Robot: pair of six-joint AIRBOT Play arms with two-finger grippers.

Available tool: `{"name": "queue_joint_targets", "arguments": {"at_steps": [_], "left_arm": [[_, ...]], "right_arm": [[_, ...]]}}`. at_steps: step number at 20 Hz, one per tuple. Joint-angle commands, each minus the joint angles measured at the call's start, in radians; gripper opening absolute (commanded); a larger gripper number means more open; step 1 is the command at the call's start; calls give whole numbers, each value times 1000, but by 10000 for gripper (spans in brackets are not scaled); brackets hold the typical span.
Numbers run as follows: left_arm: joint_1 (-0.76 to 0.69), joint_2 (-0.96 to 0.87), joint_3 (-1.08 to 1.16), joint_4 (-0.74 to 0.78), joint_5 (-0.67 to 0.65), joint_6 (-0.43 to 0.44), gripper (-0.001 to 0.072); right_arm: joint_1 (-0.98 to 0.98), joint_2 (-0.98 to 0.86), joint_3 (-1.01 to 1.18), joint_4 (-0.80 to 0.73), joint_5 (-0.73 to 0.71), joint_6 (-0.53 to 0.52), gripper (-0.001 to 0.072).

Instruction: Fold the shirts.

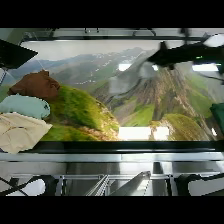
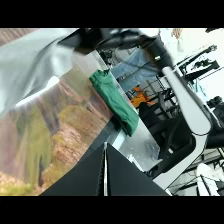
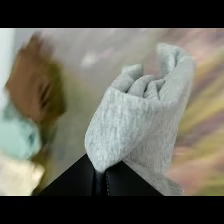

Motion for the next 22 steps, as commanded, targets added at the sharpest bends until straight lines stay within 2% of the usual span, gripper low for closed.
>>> {"name": "queue_joint_targets", "arguments": {"at_steps": [1,4,7,10,15,22], "left_arm": [[0,0,0,7,-18,0,14],[0,0,0,7,-19,0,13],[0,0,0,7,-19,0,13],[0,0,0,7,-28,0,13],[0,0,0,7,-35,-4,13],[0,0,0,7,-36,-4,13]], "right_arm": [[-290,196,0,-309,34,163,14],[-568,283,0,-443,94,187,14],[-812,291,-10,-603,187,187,14],[-994,292,-100,-764,208,196,14],[-1196,278,-333,-758,167,139,14],[-1238,255,-360,-756,161,125,14]]}}
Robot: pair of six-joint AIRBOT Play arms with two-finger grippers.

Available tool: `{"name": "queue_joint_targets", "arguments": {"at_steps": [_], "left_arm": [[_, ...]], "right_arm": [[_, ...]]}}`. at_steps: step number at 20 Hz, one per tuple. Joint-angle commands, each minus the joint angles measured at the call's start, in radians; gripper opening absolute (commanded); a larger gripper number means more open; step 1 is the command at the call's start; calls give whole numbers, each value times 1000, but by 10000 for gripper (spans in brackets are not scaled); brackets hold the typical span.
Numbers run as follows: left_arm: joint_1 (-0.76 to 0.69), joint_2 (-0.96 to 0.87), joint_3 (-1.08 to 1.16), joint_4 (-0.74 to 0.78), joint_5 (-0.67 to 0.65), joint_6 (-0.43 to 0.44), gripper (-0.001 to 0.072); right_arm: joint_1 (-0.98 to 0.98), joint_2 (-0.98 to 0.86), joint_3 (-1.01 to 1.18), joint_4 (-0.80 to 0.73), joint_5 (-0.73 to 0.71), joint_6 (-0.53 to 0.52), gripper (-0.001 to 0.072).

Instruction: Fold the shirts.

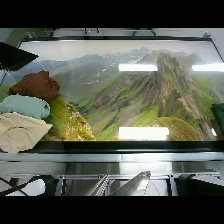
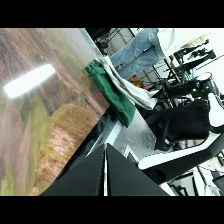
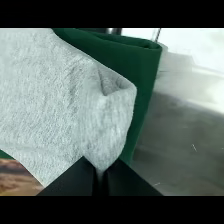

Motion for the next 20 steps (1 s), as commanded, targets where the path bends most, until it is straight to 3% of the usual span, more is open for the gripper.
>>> {"name": "queue_joint_targets", "arguments": {"at_steps": [1,5,12,20], "left_arm": [[0,0,0,0,0,-2,13],[0,0,0,0,-1,-2,13],[0,0,0,0,-4,-2,13],[0,-1,0,0,-4,-2,13]], "right_arm": [[-17,-4,-14,-2,-2,-7,14],[-8,-4,-12,97,-35,-33,14],[0,-5,-61,-146,-77,-33,14],[0,-22,-98,-150,-121,-47,28]]}}
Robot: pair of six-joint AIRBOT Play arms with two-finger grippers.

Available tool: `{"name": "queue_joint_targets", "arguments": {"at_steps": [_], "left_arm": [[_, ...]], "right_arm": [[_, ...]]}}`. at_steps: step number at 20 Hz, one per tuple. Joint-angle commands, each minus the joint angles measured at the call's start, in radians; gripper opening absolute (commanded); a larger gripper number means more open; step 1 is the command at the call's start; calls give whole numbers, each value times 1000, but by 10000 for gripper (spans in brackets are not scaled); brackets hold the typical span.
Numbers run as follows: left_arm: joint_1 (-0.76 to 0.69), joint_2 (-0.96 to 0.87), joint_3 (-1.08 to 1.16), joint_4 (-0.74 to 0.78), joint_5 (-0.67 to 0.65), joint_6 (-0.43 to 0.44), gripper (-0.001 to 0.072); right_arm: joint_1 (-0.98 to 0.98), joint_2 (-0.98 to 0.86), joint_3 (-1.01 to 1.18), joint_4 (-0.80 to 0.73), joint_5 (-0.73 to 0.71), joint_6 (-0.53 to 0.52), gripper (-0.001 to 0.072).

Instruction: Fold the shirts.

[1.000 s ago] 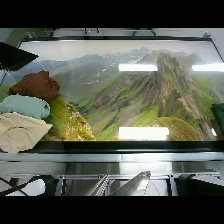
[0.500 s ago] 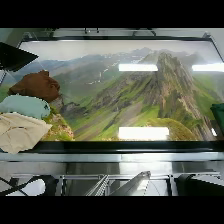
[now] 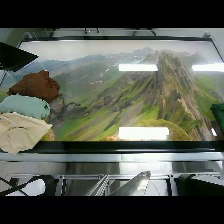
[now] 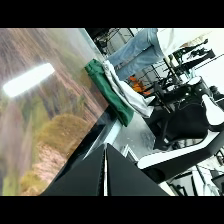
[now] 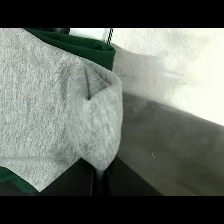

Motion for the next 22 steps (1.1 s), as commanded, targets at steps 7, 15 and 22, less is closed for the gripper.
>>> {"name": "queue_joint_targets", "arguments": {"at_steps": [7,15,22], "left_arm": [[0,-3,0,0,5,1,13],[0,-3,0,2,121,0,4],[-148,229,-425,209,240,64,6]], "right_arm": [[8,-10,-4,21,48,25,570],[338,92,-4,742,29,-159,14],[1054,435,-314,735,-167,-232,14]]}}
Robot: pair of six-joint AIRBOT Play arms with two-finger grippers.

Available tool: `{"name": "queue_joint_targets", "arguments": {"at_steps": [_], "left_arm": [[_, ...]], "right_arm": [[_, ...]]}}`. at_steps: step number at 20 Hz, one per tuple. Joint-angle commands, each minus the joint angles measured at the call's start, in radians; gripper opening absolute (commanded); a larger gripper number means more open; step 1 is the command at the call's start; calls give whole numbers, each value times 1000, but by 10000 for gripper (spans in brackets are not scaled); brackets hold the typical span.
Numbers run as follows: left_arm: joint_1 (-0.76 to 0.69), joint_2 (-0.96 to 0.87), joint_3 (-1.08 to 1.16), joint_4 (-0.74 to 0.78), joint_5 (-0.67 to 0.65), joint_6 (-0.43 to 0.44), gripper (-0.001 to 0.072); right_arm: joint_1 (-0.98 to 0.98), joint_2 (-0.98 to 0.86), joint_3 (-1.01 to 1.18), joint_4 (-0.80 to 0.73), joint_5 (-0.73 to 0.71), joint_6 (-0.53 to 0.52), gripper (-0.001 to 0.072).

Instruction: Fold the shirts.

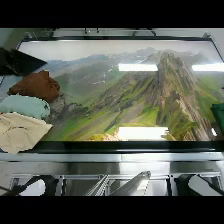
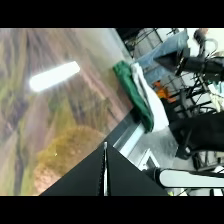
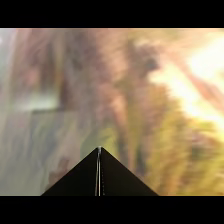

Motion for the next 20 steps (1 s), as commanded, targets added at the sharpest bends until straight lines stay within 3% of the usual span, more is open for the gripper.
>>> {"name": "queue_joint_targets", "arguments": {"at_steps": [1,5,10,20], "left_arm": [[-104,167,-328,66,122,67,7],[-217,339,-686,66,247,74,14],[-285,473,-836,63,293,68,14],[-293,594,-837,66,315,61,14]], "right_arm": [[422,194,-261,32,-194,-37,14],[766,364,-568,24,-409,1,14],[770,368,-571,37,-399,6,15],[770,367,-571,36,-400,5,15]]}}
